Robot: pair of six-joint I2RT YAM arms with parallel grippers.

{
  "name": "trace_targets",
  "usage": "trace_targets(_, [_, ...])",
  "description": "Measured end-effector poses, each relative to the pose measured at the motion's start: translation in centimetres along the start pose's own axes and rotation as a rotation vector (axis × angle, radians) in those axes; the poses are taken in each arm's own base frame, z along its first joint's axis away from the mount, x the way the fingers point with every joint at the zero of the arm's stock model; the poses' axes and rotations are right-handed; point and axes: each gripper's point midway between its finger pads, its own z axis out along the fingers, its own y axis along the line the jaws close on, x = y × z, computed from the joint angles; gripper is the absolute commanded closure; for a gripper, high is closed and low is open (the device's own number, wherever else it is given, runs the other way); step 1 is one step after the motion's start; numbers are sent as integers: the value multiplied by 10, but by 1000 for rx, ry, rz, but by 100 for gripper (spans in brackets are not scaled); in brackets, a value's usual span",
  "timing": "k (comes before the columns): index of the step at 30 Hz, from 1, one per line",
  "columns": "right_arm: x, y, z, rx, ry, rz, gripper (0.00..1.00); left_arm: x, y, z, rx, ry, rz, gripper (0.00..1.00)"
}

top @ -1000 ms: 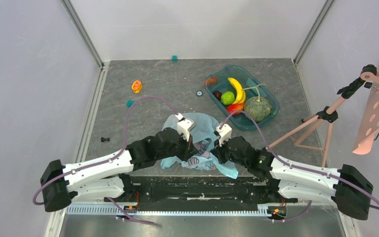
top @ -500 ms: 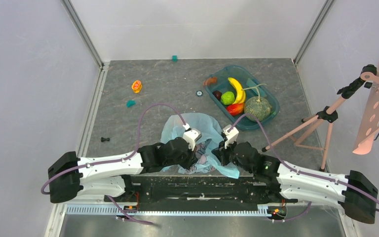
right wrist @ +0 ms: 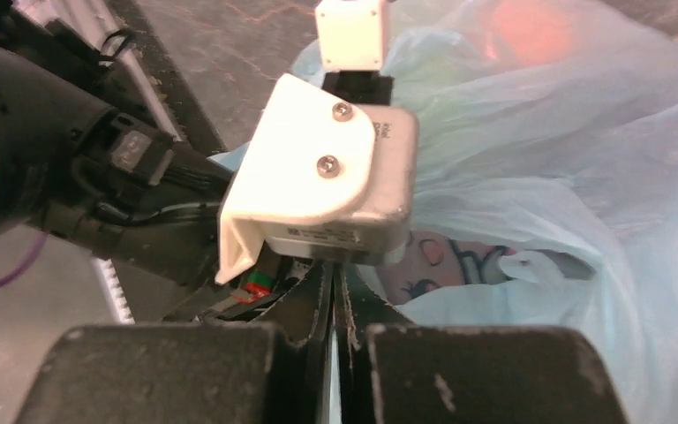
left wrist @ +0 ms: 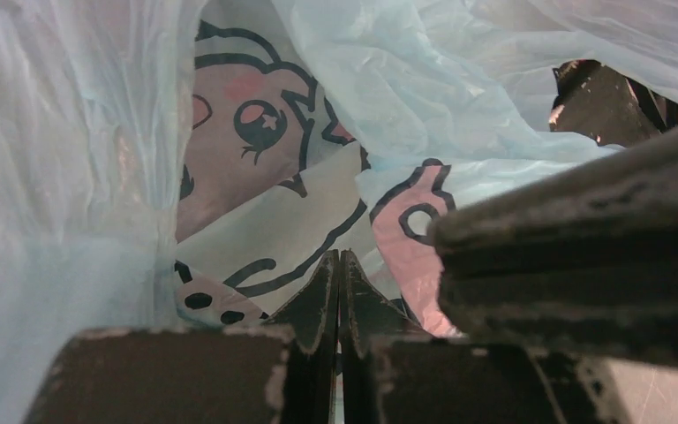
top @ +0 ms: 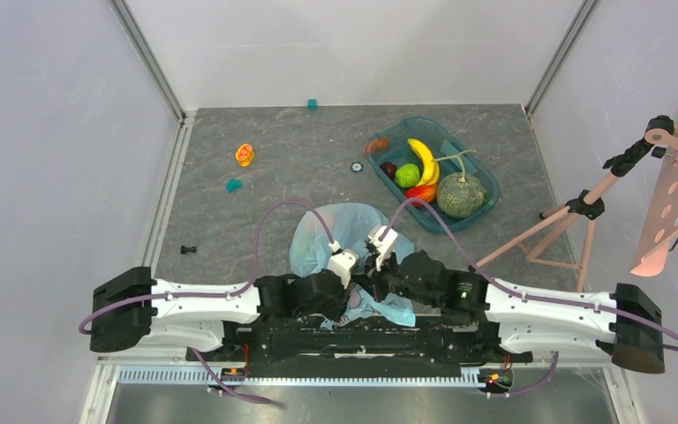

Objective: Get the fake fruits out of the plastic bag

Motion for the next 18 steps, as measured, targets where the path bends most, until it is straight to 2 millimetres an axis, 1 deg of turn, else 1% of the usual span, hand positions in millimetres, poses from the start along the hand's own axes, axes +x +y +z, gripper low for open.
trace_targets(1, [-2,8,2,-16,3,-10,100,1,0,1,-6,-2,-7,98])
trace_targets(3, [1,12,5,10,17,-38,100,3,2,1,-21,-6,-19,98])
trace_targets(6, [12,13,6,53,42,-54,100,7,9,3,-48,-15,-37,98])
trace_targets(8, [22,16,5,69,47,-39,100,6,12,4,-66,-31,-50,98])
trace_targets(11, [46,11,3,100,57,-7,100,1,15,4,-85,-57,-68,98])
trace_targets(14, [80,-5,0,150,79,29,100,-5,18,4,-104,-87,-79,98])
trace_targets(18, [116,-28,-7,223,106,67,100,-12,24,4,-138,-124,-86,98])
